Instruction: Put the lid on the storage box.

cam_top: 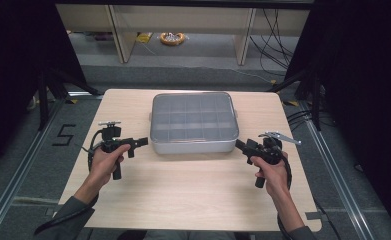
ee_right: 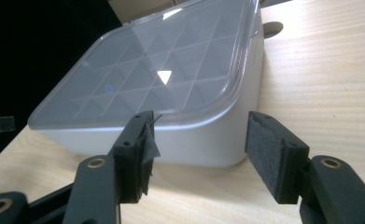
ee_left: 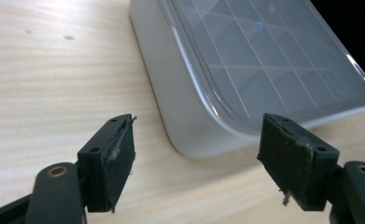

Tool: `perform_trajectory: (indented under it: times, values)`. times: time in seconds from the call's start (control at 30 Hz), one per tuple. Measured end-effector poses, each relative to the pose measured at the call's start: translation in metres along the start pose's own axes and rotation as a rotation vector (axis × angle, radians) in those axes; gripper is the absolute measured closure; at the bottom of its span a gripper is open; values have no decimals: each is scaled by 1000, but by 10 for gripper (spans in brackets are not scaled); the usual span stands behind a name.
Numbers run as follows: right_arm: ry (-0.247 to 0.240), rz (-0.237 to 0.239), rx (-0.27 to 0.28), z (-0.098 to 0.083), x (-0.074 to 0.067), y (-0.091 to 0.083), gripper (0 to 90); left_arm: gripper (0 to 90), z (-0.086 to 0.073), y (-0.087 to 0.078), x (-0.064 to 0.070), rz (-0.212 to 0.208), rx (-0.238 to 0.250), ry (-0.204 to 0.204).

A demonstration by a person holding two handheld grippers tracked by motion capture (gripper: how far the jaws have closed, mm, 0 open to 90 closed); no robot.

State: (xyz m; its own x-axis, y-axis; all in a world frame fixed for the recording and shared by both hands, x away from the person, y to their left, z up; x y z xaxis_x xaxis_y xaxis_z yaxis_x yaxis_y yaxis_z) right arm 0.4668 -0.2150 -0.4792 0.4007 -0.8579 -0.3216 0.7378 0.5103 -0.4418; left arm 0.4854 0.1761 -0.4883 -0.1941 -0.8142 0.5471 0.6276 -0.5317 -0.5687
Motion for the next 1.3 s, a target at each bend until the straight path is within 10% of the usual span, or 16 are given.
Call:
perform_trajectory:
  times: [0.83, 1.0, 1.3]
  values:
    - [-86, 32, -70, -57, -24, -38, 298, 212, -106, -24, 24, -90, -96, 156]
    - [-22, 58, -74, -65, -34, -44, 284, 203, -117, -29, 24, -92, -98, 165]
    - [-117, 75, -111, -93, -46, -58, 267, 200, -144, -40, 27, -95, -125, 215]
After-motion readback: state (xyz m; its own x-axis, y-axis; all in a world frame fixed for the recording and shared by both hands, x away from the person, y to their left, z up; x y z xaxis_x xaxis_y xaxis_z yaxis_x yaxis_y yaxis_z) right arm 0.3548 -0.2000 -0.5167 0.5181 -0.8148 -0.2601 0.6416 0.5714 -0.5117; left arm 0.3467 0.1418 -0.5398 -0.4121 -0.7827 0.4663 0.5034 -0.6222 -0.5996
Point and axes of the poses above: each handheld gripper's, and its own axes: y roughly forward along the jaws, z roughly out of its top, x roughly to its right, the point moved 7 cm from there along y, roughly forward along the jaws, and after that the axes turned 7 degrees about -y, right-handed, at the moved point
